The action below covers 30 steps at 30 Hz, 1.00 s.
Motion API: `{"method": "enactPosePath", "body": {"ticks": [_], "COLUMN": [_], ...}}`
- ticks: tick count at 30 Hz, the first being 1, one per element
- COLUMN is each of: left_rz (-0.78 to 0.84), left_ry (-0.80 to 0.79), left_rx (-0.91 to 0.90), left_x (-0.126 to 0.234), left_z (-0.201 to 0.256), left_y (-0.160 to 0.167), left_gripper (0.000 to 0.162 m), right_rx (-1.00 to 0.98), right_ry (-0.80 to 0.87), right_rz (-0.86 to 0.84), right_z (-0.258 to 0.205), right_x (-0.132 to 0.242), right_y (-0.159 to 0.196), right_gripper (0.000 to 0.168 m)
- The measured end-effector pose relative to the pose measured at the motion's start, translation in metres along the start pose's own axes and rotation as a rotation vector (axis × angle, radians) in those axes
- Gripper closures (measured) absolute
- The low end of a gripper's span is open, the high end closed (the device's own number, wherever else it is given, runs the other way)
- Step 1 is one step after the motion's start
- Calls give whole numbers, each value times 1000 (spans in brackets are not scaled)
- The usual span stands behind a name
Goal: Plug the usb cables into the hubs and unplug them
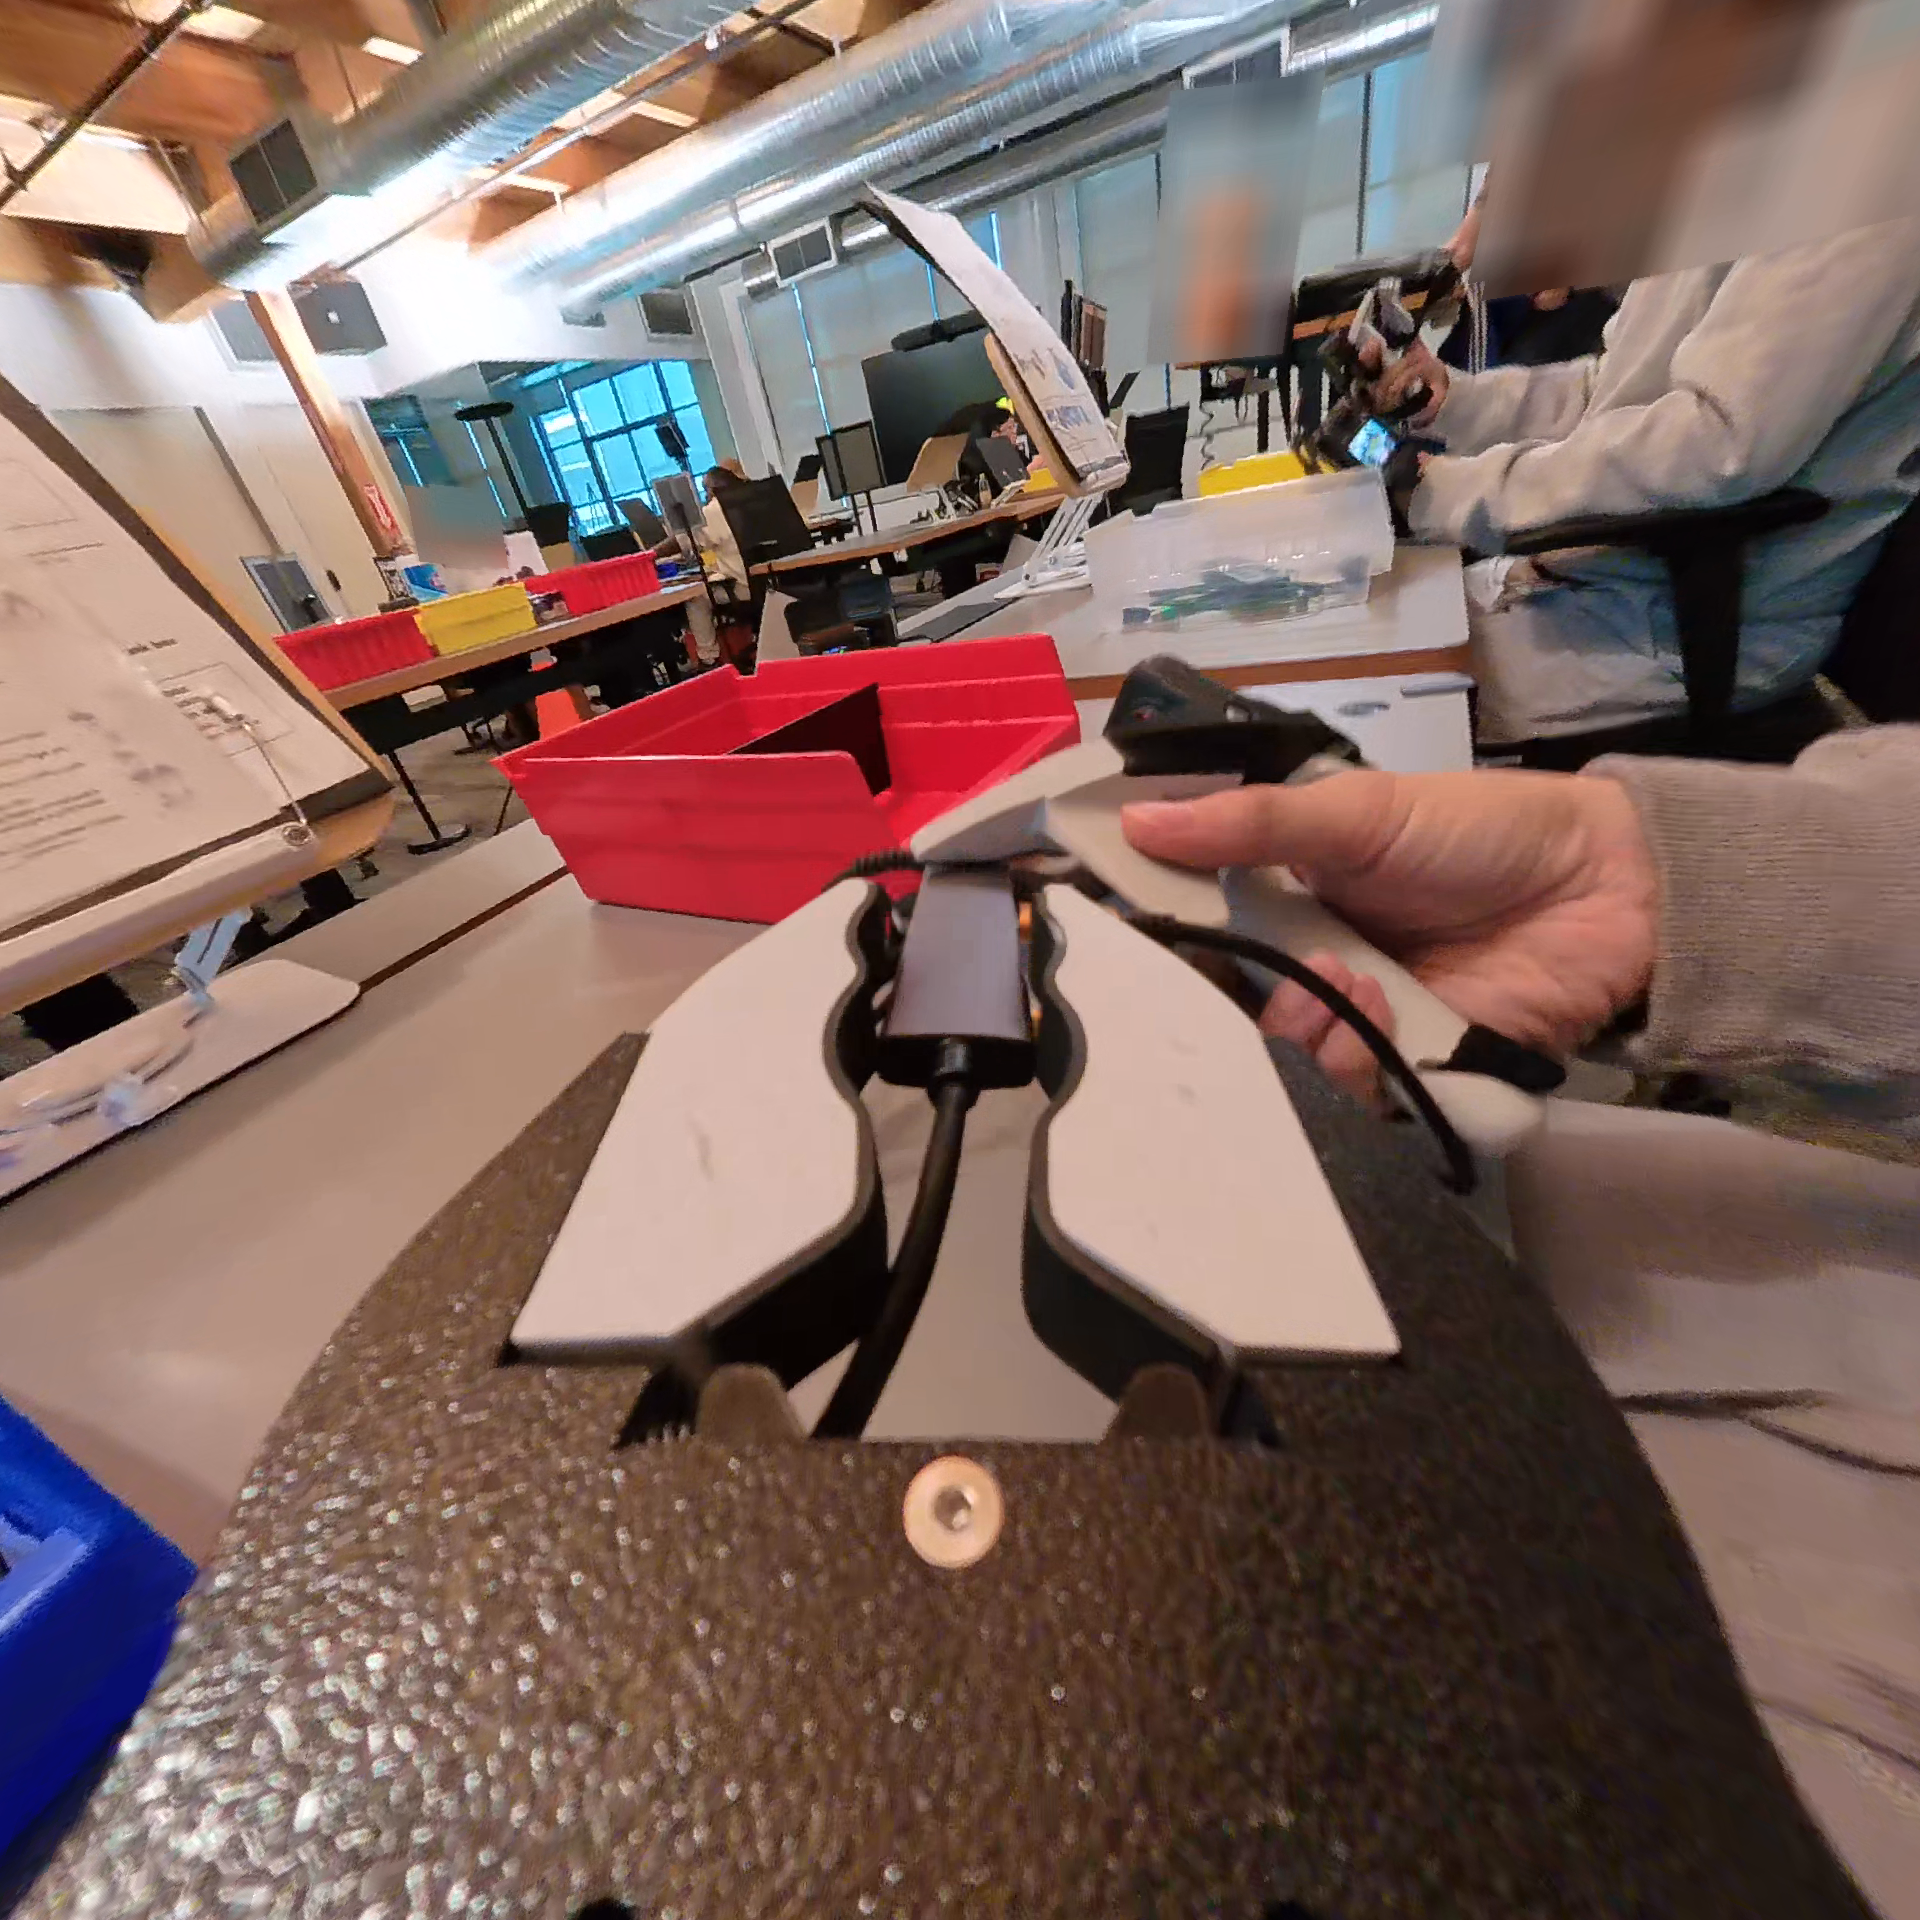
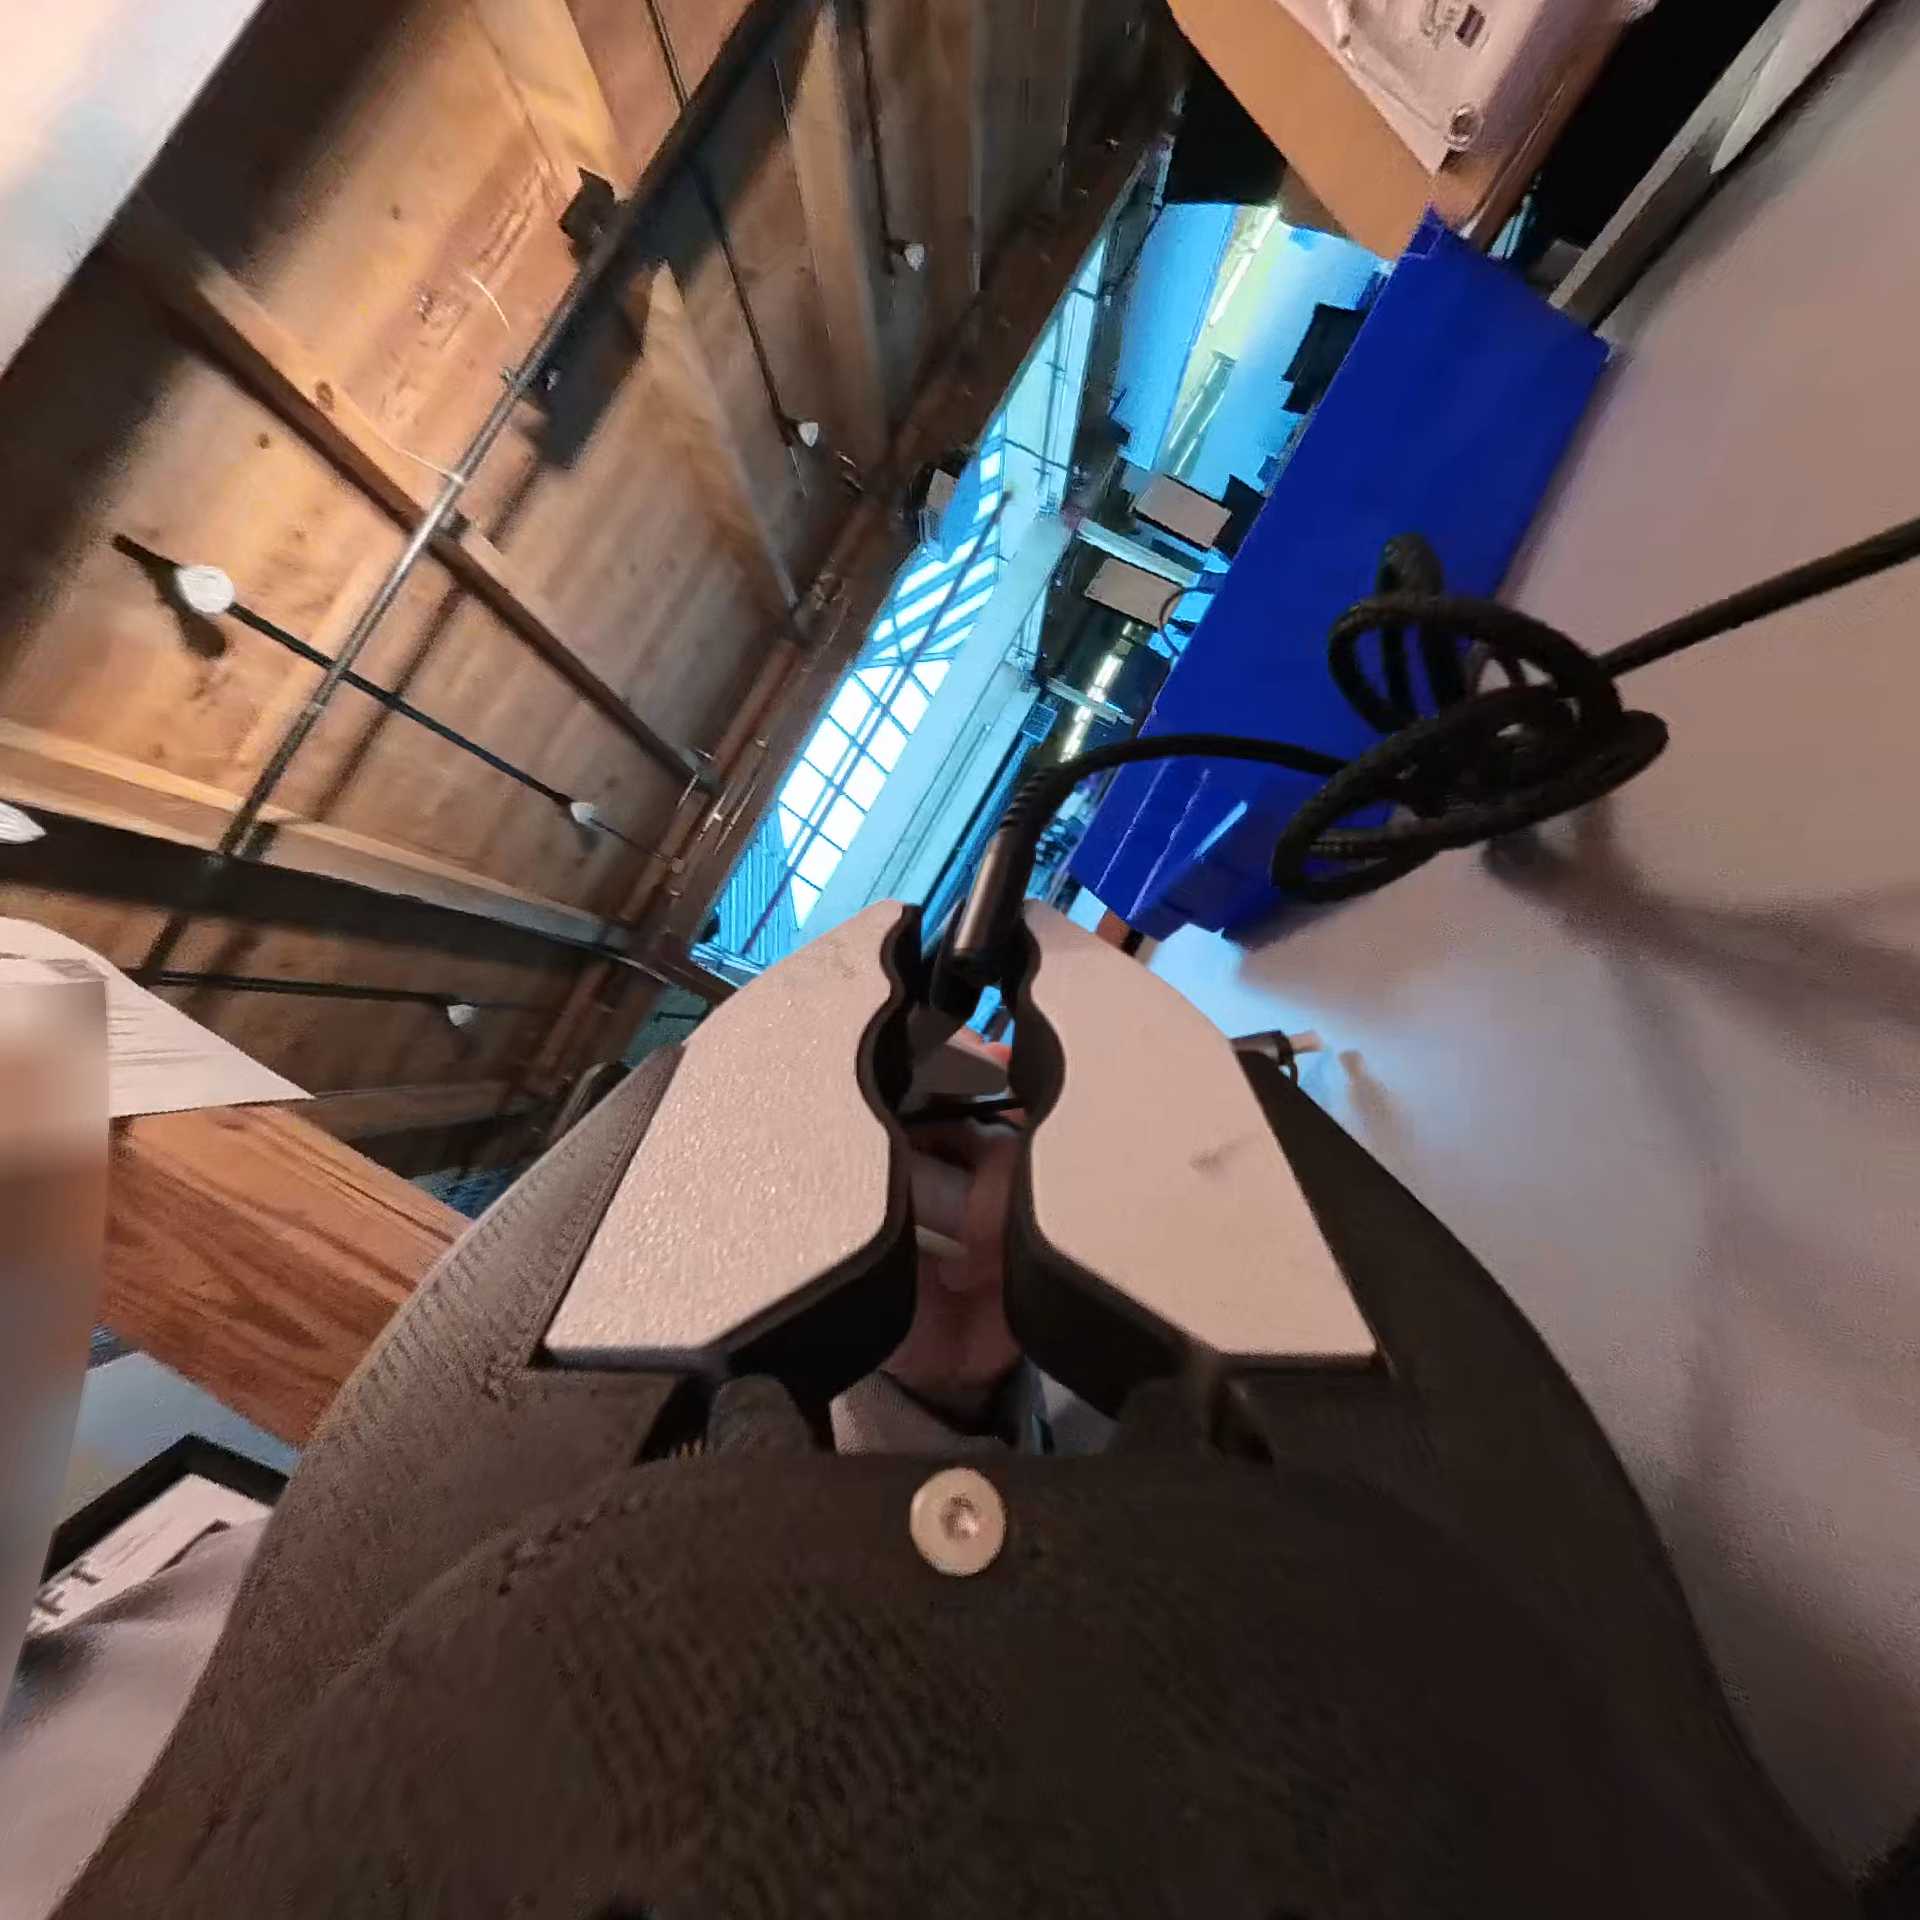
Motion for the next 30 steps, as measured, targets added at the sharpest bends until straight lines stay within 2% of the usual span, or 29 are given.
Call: {"method": "enactPosePath", "body": {"ticks": [4,6,9,17,24,30], "left_rz": [-95,-68,-13,-42,-55,-92], "left_ry": [17,21,34,8,-78,-103], "left_rx": [-110,-121,-77,-158,-203,-106], "left_x": [-1,0,-1,-4,-4,-7], "left_z": [2,4,4,8,8,5], "left_y": [12,11,9,13,11,15], "left_gripper": [136,135,137,136,138,138], "right_rx": [120,169,118,58,93,153], "right_ry": [4,21,-7,-18,-10,27], "right_rz": [10,11,42,59,67,74], "right_z": [-16,-22,-25,-25,-29,-30], "right_x": [5,8,12,13,9,4], "right_y": [-8,-10,-16,-17,-20,-25], "right_gripper": [158,158,158,158,158,158]}}
Point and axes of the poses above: each gripper's, where its closed fingertips meet, x back along the fingers, y out of its underside, z = x × y across the jaws, the point moved 6 cm from there along x, back along the fingers, and after that the axes turned 12 degrees about y, right-handed, at the moved point
